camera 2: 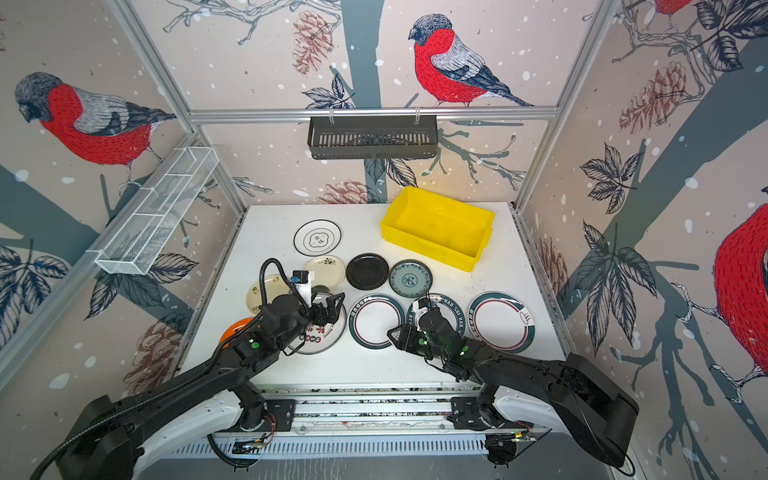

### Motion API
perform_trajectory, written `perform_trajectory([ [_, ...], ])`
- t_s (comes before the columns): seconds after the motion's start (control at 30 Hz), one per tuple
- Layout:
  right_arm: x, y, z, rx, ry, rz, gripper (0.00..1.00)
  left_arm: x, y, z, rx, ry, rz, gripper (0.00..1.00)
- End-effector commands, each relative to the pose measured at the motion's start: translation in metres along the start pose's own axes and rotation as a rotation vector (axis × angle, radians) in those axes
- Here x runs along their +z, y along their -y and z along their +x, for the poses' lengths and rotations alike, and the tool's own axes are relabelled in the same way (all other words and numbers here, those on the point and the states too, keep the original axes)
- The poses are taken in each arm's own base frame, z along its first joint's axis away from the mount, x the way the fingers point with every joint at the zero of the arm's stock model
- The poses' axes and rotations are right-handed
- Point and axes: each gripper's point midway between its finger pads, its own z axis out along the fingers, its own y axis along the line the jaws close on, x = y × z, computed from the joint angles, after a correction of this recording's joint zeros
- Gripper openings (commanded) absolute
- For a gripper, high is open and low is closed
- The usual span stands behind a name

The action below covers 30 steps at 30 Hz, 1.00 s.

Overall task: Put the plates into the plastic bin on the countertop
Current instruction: 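Lower the right gripper onto the green-rimmed plate's edge and close it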

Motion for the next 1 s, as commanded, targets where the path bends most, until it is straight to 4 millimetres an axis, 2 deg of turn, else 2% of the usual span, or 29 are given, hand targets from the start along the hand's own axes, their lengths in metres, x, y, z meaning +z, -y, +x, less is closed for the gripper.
perform_trajectory([
  [0.0, -0.002, 0.005, -0.001, 0.034, 0.016, 0.028, 0.58, -0.001, 0.0, 0.0, -0.001, 0.003, 0.0, 0.97],
  [0.2, -0.002, 0.012, 0.002, 0.053, 0.003, 0.062, 0.56, 0.001, 0.0, 0.002, 0.002, -0.005, 0.0, 0.97],
  [0.33, 0.005, 0.018, 0.005, 0.062, -0.028, 0.092, 0.56, 0.002, 0.0, 0.003, 0.003, -0.005, 0.002, 0.97],
  [0.43, 0.011, 0.015, 0.007, 0.053, -0.048, 0.076, 0.54, 0.002, 0.0, 0.002, 0.006, -0.005, 0.003, 0.97],
  [0.7, 0.011, 0.016, -0.001, 0.063, -0.016, 0.057, 0.53, 0.0, -0.005, 0.005, 0.009, -0.002, -0.019, 0.97],
  [0.97, 0.013, 0.016, -0.014, 0.042, 0.02, 0.034, 0.46, -0.004, -0.01, 0.003, 0.024, 0.008, -0.044, 0.97],
])
